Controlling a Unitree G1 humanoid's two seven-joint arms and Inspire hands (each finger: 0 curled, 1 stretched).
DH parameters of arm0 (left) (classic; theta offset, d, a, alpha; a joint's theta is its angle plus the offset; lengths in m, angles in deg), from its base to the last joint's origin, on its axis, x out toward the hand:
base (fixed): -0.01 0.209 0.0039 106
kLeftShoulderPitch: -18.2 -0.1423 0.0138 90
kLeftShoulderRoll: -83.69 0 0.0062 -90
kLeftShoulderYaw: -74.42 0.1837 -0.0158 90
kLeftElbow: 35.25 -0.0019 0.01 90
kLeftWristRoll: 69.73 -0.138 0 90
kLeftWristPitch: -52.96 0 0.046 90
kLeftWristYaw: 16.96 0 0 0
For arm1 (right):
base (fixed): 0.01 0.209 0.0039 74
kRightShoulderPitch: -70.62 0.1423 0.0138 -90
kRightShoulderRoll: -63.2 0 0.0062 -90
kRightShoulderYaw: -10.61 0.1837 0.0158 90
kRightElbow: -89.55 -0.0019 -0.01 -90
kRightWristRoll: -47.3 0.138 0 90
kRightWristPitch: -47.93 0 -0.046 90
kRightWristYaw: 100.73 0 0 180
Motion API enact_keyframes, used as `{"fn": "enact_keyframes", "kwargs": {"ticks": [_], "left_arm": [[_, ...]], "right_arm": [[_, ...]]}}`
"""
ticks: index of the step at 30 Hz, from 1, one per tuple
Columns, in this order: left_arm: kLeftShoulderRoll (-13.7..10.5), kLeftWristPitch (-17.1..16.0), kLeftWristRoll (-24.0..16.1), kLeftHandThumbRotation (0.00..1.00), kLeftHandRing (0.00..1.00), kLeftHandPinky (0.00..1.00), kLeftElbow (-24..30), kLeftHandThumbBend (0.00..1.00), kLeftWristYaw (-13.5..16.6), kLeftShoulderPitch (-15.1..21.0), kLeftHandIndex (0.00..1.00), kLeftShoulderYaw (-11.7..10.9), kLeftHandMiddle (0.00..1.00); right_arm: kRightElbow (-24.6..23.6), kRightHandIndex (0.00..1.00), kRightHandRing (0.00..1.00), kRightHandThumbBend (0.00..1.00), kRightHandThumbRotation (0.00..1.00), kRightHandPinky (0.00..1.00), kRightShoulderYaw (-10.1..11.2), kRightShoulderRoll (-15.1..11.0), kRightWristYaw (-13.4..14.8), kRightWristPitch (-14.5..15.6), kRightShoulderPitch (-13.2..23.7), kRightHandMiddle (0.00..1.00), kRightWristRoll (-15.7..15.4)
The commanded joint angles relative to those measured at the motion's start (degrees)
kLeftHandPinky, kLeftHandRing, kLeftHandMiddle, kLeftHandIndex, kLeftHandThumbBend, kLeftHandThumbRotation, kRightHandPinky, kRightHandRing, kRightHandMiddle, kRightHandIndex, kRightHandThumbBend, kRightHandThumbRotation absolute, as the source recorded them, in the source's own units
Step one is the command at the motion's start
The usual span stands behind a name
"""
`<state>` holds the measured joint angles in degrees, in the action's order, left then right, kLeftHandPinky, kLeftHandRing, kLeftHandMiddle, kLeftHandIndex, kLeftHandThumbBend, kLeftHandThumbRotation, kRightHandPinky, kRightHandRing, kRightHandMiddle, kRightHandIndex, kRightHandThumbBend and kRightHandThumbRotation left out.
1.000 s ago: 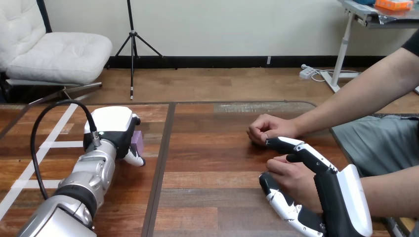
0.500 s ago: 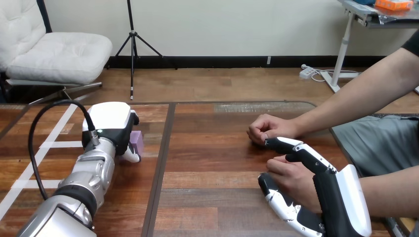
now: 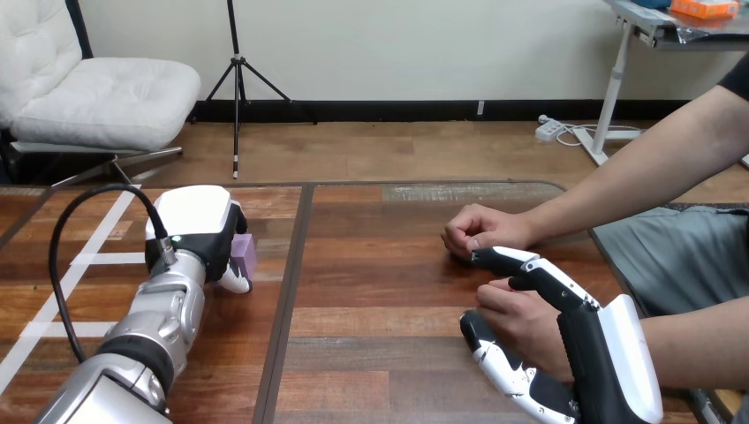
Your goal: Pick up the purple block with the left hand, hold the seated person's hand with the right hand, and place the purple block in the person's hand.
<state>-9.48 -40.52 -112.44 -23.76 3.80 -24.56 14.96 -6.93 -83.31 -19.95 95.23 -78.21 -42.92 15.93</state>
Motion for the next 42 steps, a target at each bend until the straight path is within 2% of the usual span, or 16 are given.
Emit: {"fn": "enact_keyframes", "kwargs": {"ticks": [1,16,28,34,42], "left_arm": [[0.5,-0.1,0.8,0.00,0.55,0.46,0.0,0.71,1.3,0.8,0.64,-0.9,0.61],[0.7,-0.8,1.4,0.00,0.53,0.44,0.2,0.67,-0.5,0.3,0.60,-0.8,0.59],[0.3,-1.8,0.7,0.00,0.54,0.45,0.5,0.62,-2.3,-0.1,0.58,0.6,0.58],[0.2,-2.0,0.9,0.00,0.53,0.46,0.5,0.60,-2.6,-0.4,0.58,0.6,0.58],[-0.1,-3.3,0.9,0.00,0.51,0.44,0.7,0.59,-1.3,-1.2,0.58,0.6,0.56]], "right_arm": [[-3.0,0.72,0.74,0.46,0.50,0.70,0.6,-0.2,0.0,-0.1,1.6,0.74,0.7],[-3.1,0.72,0.74,0.46,0.50,0.71,0.6,-0.4,-1.1,-0.1,1.3,0.74,1.6],[-2.8,0.72,0.74,0.46,0.50,0.71,0.6,-0.4,-1.5,-0.2,1.6,0.74,1.5],[-2.9,0.72,0.74,0.46,0.50,0.71,0.5,-0.2,-1.5,0.2,1.7,0.74,1.3],[-2.7,0.72,0.73,0.46,0.50,0.70,0.5,-0.2,-1.0,-0.3,2.0,0.74,0.4]]}}
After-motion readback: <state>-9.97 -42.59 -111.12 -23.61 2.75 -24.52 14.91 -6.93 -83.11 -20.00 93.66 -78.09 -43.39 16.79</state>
